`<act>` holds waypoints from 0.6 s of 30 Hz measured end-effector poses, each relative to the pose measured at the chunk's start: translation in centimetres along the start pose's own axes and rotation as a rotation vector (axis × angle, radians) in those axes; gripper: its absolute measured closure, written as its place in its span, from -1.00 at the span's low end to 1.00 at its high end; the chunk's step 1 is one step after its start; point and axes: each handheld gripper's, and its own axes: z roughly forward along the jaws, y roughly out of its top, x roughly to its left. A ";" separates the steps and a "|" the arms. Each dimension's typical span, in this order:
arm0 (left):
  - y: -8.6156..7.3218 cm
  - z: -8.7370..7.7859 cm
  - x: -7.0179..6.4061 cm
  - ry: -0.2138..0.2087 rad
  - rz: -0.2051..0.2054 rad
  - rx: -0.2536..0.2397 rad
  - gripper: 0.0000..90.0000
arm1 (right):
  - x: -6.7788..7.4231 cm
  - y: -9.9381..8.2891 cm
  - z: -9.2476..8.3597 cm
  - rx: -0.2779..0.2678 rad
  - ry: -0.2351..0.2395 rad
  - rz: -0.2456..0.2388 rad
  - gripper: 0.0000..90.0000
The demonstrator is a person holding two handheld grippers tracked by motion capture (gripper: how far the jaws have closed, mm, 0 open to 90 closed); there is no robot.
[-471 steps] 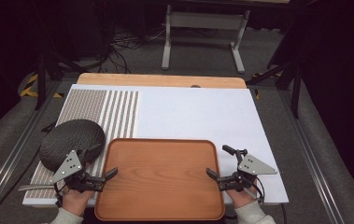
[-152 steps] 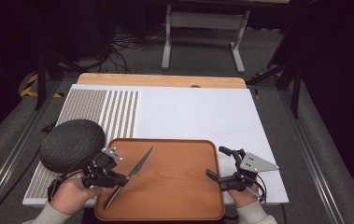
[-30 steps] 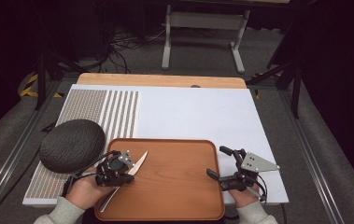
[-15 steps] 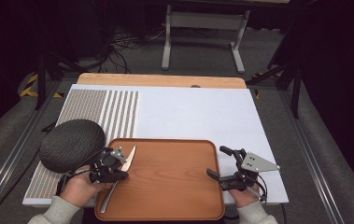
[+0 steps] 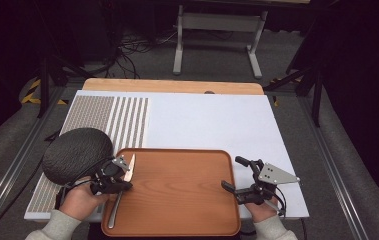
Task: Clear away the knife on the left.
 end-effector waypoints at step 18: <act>-0.6 -0.4 0.8 0.012 -0.035 0.002 1.00 | 0.0 0.0 0.0 0.000 -0.001 0.002 -0.87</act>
